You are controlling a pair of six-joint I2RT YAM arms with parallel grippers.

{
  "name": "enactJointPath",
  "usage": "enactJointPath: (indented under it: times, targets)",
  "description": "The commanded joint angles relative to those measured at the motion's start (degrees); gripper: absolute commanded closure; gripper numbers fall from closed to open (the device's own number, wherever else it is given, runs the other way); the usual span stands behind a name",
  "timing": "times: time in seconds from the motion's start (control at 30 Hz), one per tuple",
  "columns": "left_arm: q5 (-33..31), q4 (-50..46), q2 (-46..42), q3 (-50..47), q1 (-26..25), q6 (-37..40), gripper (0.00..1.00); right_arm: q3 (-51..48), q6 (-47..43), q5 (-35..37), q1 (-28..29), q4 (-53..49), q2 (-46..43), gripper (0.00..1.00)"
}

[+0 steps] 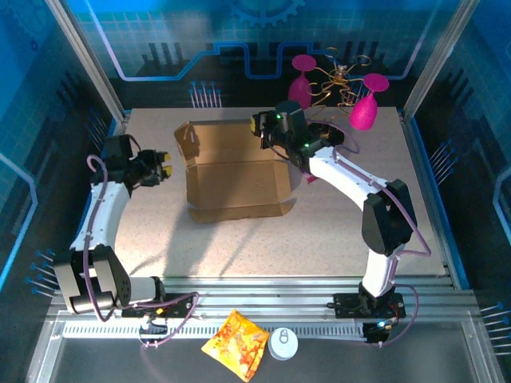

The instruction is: Fold the paper box

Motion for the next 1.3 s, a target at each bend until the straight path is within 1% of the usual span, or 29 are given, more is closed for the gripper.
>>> enactJointPath:
  times: [0.0, 0.03, 0.07, 0.13, 0.2, 0.33, 0.5, 0.57, 0.7, 0.93, 1.03, 1.1, 1.17, 1.23, 1.27]
  targets:
    - [-0.09, -2.42, -2.15, -2.21, -2.93, -3.92, 0.81, 0.66, 0.32, 0.37, 0.20, 0.56, 0.97, 1.00]
    - [-0.43, -3.53, -2.49, -3.59, -2.98, -3.21, 0.87, 1.18, 0.60, 0.32, 0.16, 0.47, 1.04, 1.00]
    - [-0.47, -2.79, -3.00, -5.90, -2.90, -3.40, 0.90, 1.82, 0.73, 0.37, 0.20, 0.26, 1.17, 1.00]
    - [0.16, 1.67, -3.08, -10.59, -2.90, -4.72, 0.92, 2.78, 0.47, 0.18, 0.16, -0.54, 1.07, 1.00]
    - [1.76, 7.26, -1.19, -13.30, -2.96, -5.02, 0.93, 3.39, 0.70, -0.11, 0.20, -1.01, 1.03, 1.00]
    - [3.92, 17.54, 4.37, -14.36, -3.55, -5.81, 0.93, 3.47, 0.95, -0.25, 0.47, -1.64, 0.27, 1.00]
    - [3.24, 22.07, 9.20, -12.80, -3.79, -6.33, 0.93, 3.16, 1.22, -0.32, 0.33, -1.64, -0.11, 1.00]
    - [3.26, 22.11, 10.67, -12.75, -3.77, -6.03, 0.93, 3.11, 1.30, -0.41, 0.37, -1.68, -0.20, 1.00]
    - [1.53, 19.24, 12.59, -12.98, -3.43, -3.18, 0.95, 2.88, 1.37, -1.07, 0.31, -1.55, -0.46, 1.00]
    - [-0.77, 18.27, 14.56, -14.06, -0.41, 1.92, 0.96, -1.00, -0.64, -4.09, -0.06, -1.11, -2.00, 1.00]
    - [1.46, 19.48, 16.84, -12.75, 0.90, 4.33, 0.95, -2.09, -1.05, -5.15, 0.11, -1.61, -2.17, 1.00]
    - [3.42, 20.38, 17.83, -11.46, 1.64, 5.99, 0.92, -2.76, -1.06, -3.49, 0.30, -1.75, -2.76, 1.00]
    - [3.67, 19.32, 16.82, -10.24, 2.14, 7.62, 0.88, -1.90, -1.53, -2.18, 0.25, -2.62, -2.96, 1.00]
    - [3.69, 17.41, 14.33, -8.89, 2.60, 8.88, 0.81, -0.33, -2.53, -1.21, -0.01, -4.15, -3.04, 1.00]
    - [3.56, 15.58, 12.71, -7.82, 2.81, 9.72, 0.74, 0.65, -3.03, -0.85, -0.12, -5.43, -3.18, 1.00]
